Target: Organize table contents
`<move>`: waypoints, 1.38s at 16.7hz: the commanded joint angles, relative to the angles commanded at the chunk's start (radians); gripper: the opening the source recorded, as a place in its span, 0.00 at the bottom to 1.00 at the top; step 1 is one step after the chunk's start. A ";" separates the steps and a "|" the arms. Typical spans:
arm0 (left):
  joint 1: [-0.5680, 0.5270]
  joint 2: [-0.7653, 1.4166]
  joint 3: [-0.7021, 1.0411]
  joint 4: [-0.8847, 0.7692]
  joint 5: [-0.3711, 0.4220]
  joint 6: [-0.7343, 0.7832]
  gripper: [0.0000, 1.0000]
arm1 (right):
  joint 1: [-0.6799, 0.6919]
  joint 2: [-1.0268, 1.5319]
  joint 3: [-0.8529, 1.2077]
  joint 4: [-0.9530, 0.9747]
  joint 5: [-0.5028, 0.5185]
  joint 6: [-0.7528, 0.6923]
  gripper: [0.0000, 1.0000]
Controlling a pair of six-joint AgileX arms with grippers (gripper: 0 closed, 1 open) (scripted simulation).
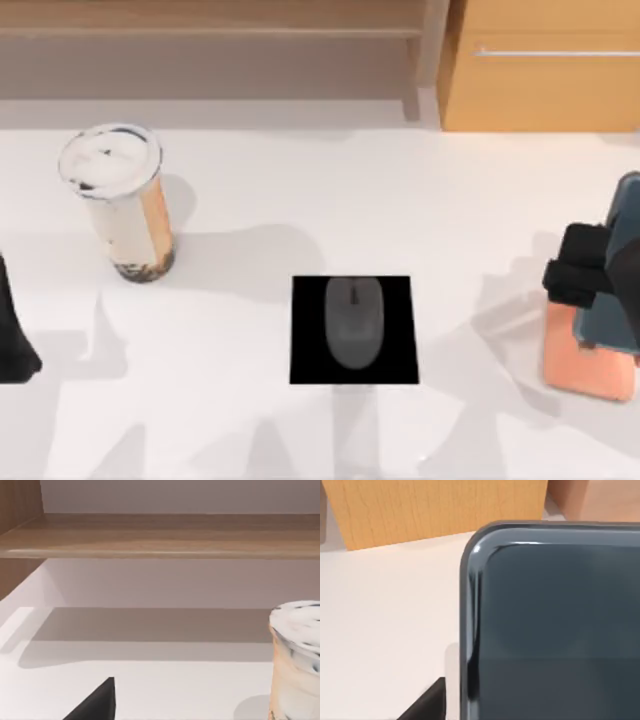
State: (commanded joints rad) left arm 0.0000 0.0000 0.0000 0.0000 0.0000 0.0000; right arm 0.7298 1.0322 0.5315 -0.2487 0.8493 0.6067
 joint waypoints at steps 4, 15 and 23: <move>0.000 0.000 0.000 0.000 0.000 0.000 1.00 | 0.000 0.000 0.000 0.000 0.000 0.000 1.00; 0.000 0.000 0.000 0.000 0.000 0.000 1.00 | 0.106 -0.076 -0.012 -0.152 0.075 0.118 1.00; 0.000 0.000 0.000 0.000 0.000 0.000 1.00 | 0.117 -0.098 -0.019 -0.179 0.076 0.128 1.00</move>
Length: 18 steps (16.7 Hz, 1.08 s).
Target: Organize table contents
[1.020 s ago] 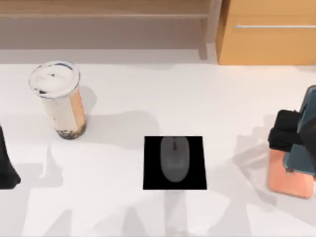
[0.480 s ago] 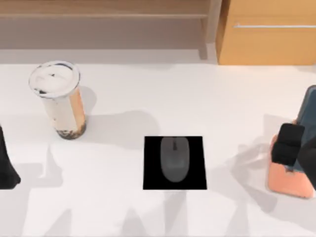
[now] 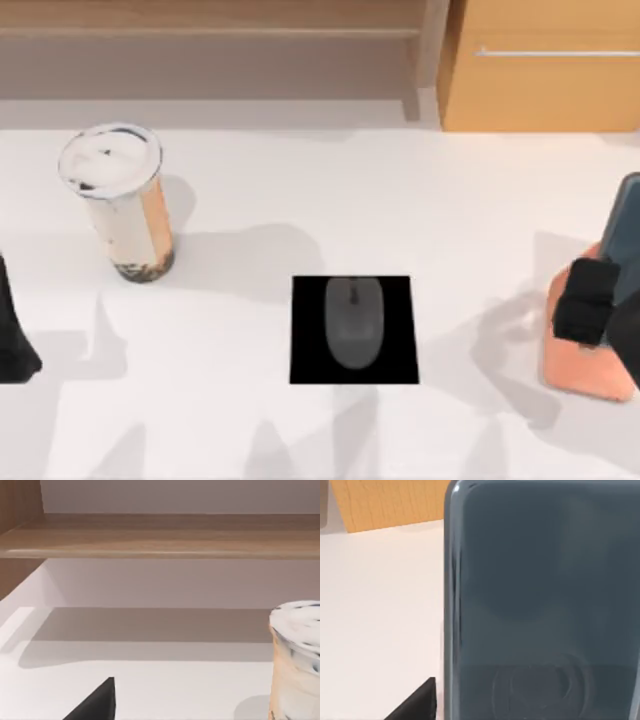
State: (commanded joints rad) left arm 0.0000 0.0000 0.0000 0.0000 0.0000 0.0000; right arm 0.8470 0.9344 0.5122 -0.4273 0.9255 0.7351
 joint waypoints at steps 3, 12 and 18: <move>0.000 0.000 0.000 0.000 0.000 0.000 1.00 | -0.049 -0.095 -0.058 0.023 -0.072 -0.074 1.00; 0.000 0.000 0.000 0.000 0.000 0.000 1.00 | -0.439 -0.674 -0.323 0.205 -0.539 -0.501 1.00; 0.000 0.000 0.000 0.000 0.000 0.000 1.00 | -0.698 -0.856 -0.439 0.329 -0.780 -0.684 1.00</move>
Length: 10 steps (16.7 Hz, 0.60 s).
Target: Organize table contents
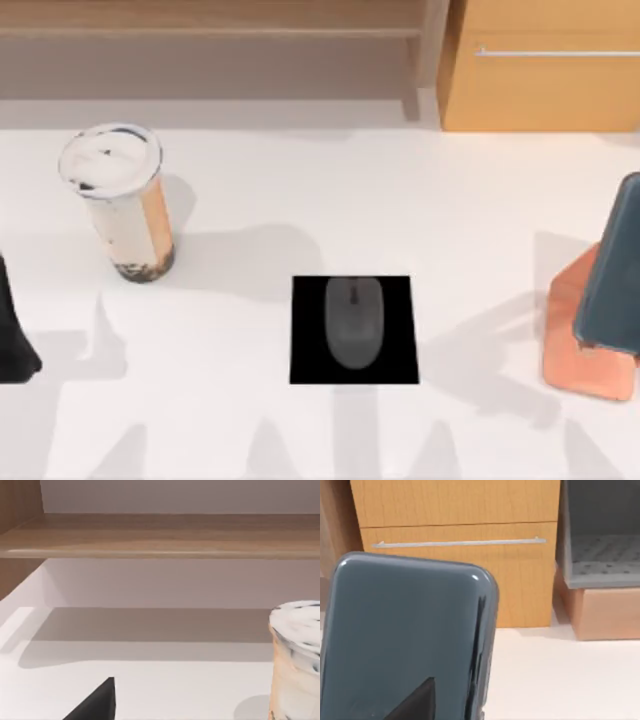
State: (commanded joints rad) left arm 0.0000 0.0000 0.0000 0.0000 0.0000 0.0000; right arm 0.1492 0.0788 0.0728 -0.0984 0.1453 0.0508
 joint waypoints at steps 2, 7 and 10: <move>0.000 0.000 0.000 0.000 0.000 0.000 1.00 | -0.078 -0.040 -0.033 0.044 -0.076 -0.032 1.00; 0.000 0.000 0.000 0.000 0.000 0.000 1.00 | -0.149 -0.079 -0.073 0.098 -0.145 -0.051 1.00; 0.000 0.000 0.000 0.000 0.000 0.000 1.00 | -0.149 -0.079 -0.073 0.098 -0.145 -0.051 1.00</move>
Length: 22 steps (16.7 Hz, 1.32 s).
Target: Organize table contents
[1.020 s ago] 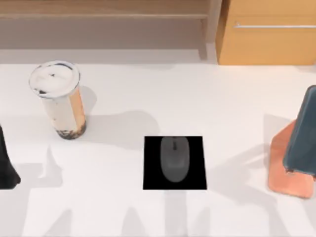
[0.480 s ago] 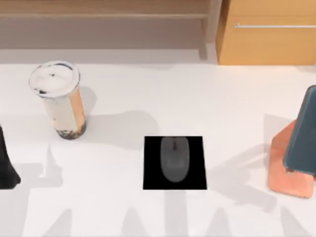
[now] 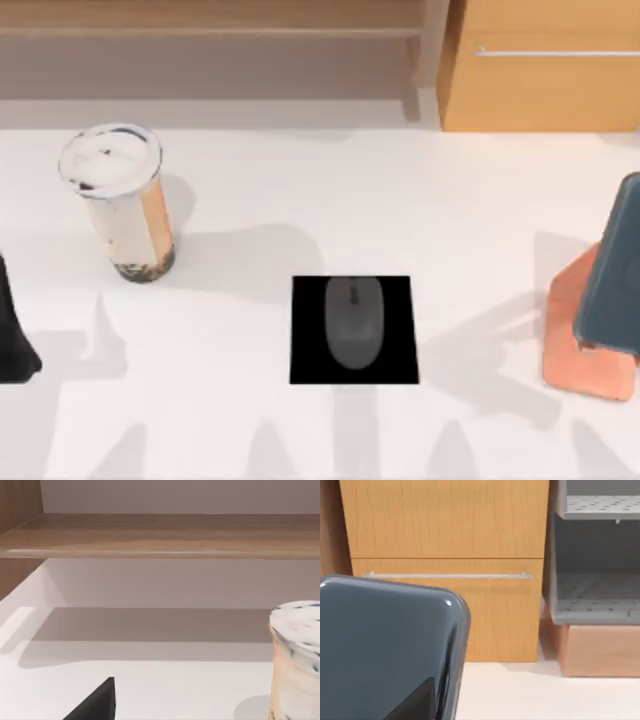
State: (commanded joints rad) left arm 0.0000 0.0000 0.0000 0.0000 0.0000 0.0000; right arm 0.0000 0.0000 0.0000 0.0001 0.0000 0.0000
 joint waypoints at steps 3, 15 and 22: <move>-0.016 0.030 0.000 0.022 -0.006 -0.005 1.00 | 0.000 0.000 0.000 0.000 0.000 0.000 1.00; -0.299 0.880 0.023 0.621 -0.201 -0.025 1.00 | 0.000 0.000 0.000 0.000 0.000 0.000 1.00; -0.402 1.511 0.143 1.070 -0.308 -0.033 1.00 | 0.000 0.000 0.000 0.000 0.000 0.000 1.00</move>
State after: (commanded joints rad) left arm -0.4018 1.5114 0.1431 1.0702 -0.3082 -0.0328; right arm 0.0000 0.0000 0.0000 0.0001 0.0000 0.0000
